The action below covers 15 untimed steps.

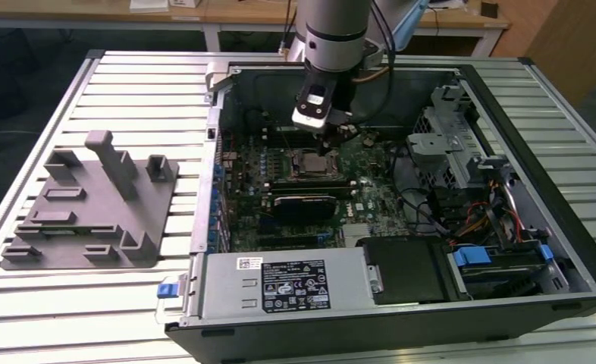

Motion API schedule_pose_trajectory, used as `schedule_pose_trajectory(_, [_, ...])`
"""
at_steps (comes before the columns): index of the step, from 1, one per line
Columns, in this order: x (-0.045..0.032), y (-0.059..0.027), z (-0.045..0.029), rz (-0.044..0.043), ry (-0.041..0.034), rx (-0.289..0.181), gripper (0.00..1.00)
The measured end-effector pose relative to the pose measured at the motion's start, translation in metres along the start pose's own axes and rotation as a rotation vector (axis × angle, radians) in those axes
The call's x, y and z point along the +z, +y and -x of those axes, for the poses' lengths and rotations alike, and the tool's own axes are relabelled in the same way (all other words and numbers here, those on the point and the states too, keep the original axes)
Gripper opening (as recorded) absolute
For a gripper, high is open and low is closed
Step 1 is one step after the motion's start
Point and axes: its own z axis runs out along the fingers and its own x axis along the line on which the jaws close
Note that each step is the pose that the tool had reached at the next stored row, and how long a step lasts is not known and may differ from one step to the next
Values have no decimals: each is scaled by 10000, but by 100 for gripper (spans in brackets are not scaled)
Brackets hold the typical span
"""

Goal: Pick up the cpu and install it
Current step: 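Close the cpu cover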

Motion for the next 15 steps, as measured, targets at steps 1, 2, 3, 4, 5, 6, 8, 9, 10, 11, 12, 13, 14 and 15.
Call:
schedule_pose_trajectory(1, [0, 0, 0, 5, 5, -190, 11])
schedule_pose_trajectory(2, [1, 0, 0, 9, 10, -375, 11])
schedule_pose_trajectory(3, [1, 0, 0, 13, 14, -556, 11])
schedule_pose_trajectory(4, [2, 0, 0, 17, 19, -734, 11])
schedule_pose_trajectory(5, [2, 0, 0, 21, 23, -910, 11])
schedule_pose_trajectory(6, [2, 0, 0, 25, 28, -1093, 11])
schedule_pose_trajectory(8, [3, 0, 0, 34, 37, -1464, 11])
schedule_pose_trajectory(9, [3, 0, 0, 38, 42, -1644, 11])
schedule_pose_trajectory(10, [3, 0, 0, 43, 47, -1830, 11])
schedule_pose_trajectory(11, [3, 0, 0, 47, 51, -2008, 11])
schedule_pose_trajectory(12, [4, 0, 0, 52, 56, -2190, 11])
schedule_pose_trajectory(13, [4, 0, 0, 56, 60, -2368, 11])
schedule_pose_trajectory(14, [4, 0, 0, 60, 65, -2549, 11])
schedule_pose_trajectory(15, [5, 0, 0, 64, 69, -2728, 11])
